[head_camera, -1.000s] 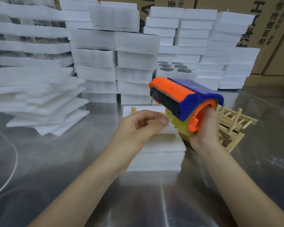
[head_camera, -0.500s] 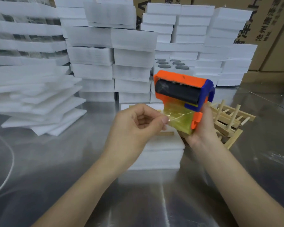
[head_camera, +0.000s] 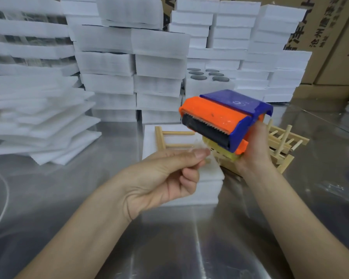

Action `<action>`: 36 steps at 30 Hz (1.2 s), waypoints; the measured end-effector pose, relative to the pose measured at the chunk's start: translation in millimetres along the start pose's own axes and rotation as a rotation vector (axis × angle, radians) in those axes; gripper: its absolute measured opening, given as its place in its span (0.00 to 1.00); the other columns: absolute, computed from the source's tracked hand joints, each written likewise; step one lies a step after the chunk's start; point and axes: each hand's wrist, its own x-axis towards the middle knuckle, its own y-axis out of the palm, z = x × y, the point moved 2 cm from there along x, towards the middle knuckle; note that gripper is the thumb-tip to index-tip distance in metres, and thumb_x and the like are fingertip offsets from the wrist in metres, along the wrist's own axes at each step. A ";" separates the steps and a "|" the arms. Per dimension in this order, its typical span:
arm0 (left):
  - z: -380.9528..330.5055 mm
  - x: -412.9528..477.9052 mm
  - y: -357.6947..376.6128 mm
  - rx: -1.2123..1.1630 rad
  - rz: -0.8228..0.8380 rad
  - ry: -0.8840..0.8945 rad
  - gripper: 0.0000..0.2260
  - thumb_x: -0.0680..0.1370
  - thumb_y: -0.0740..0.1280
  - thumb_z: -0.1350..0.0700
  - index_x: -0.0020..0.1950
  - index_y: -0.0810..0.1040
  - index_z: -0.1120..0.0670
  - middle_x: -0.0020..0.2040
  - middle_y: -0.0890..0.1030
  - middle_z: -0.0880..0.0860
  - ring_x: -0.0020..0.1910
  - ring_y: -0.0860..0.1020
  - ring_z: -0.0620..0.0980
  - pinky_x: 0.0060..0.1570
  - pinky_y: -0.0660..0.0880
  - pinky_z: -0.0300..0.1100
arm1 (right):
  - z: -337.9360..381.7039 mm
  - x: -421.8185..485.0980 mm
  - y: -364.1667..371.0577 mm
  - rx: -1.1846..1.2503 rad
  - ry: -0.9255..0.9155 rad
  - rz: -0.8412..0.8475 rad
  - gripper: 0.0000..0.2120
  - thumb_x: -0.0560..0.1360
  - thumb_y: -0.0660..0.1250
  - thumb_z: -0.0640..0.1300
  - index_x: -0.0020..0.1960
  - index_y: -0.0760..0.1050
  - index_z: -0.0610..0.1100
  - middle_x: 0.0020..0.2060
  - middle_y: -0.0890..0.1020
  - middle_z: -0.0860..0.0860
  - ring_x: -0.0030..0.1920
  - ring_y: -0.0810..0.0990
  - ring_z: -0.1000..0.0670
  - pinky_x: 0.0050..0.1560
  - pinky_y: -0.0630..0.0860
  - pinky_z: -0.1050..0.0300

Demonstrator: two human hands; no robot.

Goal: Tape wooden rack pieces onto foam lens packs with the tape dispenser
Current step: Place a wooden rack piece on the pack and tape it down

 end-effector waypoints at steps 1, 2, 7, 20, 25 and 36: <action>1.1 1.2 0.1 0.000 -0.005 0.001 0.03 0.65 0.75 0.60 0.38 0.85 0.57 0.30 0.77 0.49 0.24 0.70 0.40 0.25 0.69 0.30 | -0.8 0.1 -0.3 -0.011 -0.001 -0.008 0.30 0.67 0.64 0.49 0.68 0.72 0.41 0.52 0.81 0.45 0.47 0.83 0.47 0.38 0.79 0.56; 2.1 2.4 -0.6 0.009 -0.026 0.021 0.02 0.66 0.76 0.61 0.37 0.86 0.57 0.30 0.77 0.49 0.24 0.70 0.40 0.24 0.69 0.31 | -1.8 -0.5 -0.5 -0.017 -0.002 -0.008 0.28 0.69 0.63 0.48 0.68 0.71 0.41 0.53 0.82 0.45 0.47 0.83 0.47 0.38 0.79 0.56; 2.2 6.1 -3.4 -0.014 -0.085 0.114 0.06 0.65 0.73 0.56 0.38 0.86 0.58 0.30 0.77 0.50 0.25 0.72 0.41 0.25 0.70 0.32 | -3.6 -1.8 -1.9 0.014 -0.008 -0.016 0.22 0.76 0.62 0.46 0.69 0.71 0.42 0.57 0.81 0.44 0.50 0.84 0.47 0.41 0.81 0.55; -27.1 1.2 -15.2 0.382 -0.430 0.446 0.14 0.77 0.63 0.62 0.33 0.80 0.55 0.30 0.72 0.49 0.28 0.68 0.43 0.26 0.63 0.32 | 8.3 -2.4 3.2 -0.117 -0.240 -0.017 0.31 0.65 0.70 0.44 0.68 0.72 0.44 0.60 0.80 0.43 0.59 0.80 0.46 0.56 0.79 0.46; -46.8 -13.2 -15.0 0.122 -0.267 0.396 0.06 0.66 0.68 0.60 0.32 0.84 0.59 0.30 0.72 0.50 0.25 0.67 0.40 0.20 0.60 0.28 | 20.2 2.2 3.9 -0.096 -0.272 0.020 0.33 0.60 0.73 0.47 0.65 0.71 0.52 0.61 0.79 0.47 0.59 0.80 0.47 0.54 0.80 0.48; -75.2 -26.5 -84.6 0.220 -0.578 0.545 0.08 0.76 0.59 0.61 0.37 0.69 0.52 0.29 0.73 0.47 0.31 0.67 0.45 0.34 0.62 0.37 | 33.7 23.9 -30.9 -0.126 -0.223 -0.144 0.23 0.68 0.70 0.44 0.63 0.74 0.52 0.57 0.82 0.48 0.55 0.82 0.50 0.51 0.81 0.50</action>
